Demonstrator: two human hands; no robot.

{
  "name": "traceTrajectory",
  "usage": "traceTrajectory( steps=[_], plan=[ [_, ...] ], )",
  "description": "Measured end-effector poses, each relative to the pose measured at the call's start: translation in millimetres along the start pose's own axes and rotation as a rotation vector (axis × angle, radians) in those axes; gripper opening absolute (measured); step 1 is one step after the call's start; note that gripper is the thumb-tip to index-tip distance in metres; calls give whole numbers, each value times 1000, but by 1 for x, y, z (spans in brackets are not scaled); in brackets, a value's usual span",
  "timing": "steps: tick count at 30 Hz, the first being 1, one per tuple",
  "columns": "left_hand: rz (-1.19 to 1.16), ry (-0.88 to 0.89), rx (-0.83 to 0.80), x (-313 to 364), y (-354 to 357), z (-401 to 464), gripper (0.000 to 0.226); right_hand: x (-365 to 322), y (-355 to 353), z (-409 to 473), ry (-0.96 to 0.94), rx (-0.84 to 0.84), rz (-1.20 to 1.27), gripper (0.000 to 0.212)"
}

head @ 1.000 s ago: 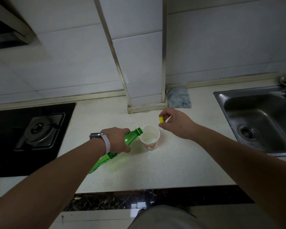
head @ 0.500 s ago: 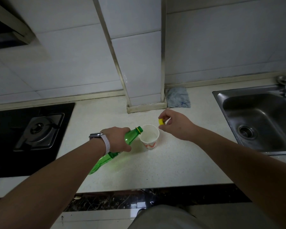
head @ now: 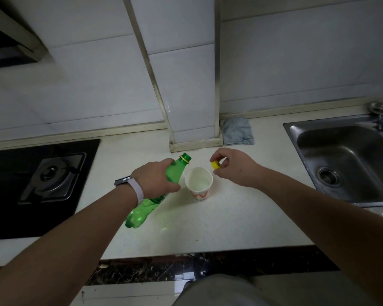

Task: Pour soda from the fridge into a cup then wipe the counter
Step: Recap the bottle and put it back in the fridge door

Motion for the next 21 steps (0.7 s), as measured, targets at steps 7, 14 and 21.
traceTrajectory(
  steps=[7,14,21],
  plan=[
    [-199,-48,241,3,8,-12,81,-12,-2,-3,-9,-17,88,22],
    [-439,-41,343,11,24,-21,80,-26,4,0,-83,-10,34,26],
    [-583,36,379,4,23,-25,80,-80,9,2,-250,-28,-7,33]
  ],
)
Point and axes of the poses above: each hand's wrist, its own z-axis towards the middle knuckle, its own y-axis out of the palm, x = y × z, the point moved 1 cm from there along z, towards the middle knuckle, and after that the axes turned 12 degrees about z, right-handed, at the moved point
